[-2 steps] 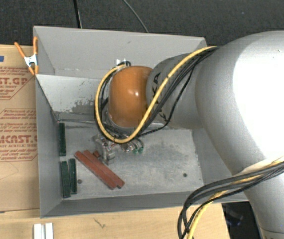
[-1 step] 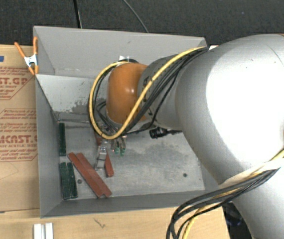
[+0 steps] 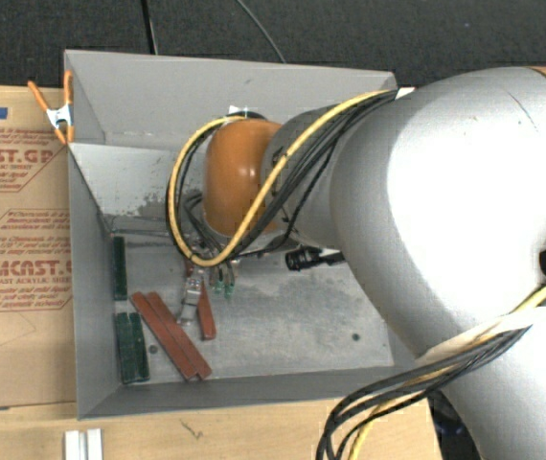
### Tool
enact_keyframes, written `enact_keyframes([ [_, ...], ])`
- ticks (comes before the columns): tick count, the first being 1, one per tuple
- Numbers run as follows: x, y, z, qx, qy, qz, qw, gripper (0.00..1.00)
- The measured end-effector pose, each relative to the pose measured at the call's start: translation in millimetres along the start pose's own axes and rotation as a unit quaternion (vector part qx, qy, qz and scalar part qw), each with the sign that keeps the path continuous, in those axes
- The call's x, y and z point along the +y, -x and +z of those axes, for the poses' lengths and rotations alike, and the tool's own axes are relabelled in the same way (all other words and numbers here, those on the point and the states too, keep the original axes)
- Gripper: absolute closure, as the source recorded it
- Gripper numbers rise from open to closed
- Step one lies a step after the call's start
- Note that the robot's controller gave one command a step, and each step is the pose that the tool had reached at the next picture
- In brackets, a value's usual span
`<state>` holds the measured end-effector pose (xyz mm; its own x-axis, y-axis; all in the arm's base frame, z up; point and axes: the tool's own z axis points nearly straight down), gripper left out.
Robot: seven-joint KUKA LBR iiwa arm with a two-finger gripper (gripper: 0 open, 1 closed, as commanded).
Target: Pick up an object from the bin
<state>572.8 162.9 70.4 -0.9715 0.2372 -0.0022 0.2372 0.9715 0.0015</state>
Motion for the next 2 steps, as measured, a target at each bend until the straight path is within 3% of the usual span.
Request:
enact_keyframes([
  [1,-34.6,19.2,-7.1,0.0001,0.0,-0.02,0.9998,0.0],
  [2,-38.2,3.0,-11.9,0.001,0.0,0.046,0.9989,1.0],
])
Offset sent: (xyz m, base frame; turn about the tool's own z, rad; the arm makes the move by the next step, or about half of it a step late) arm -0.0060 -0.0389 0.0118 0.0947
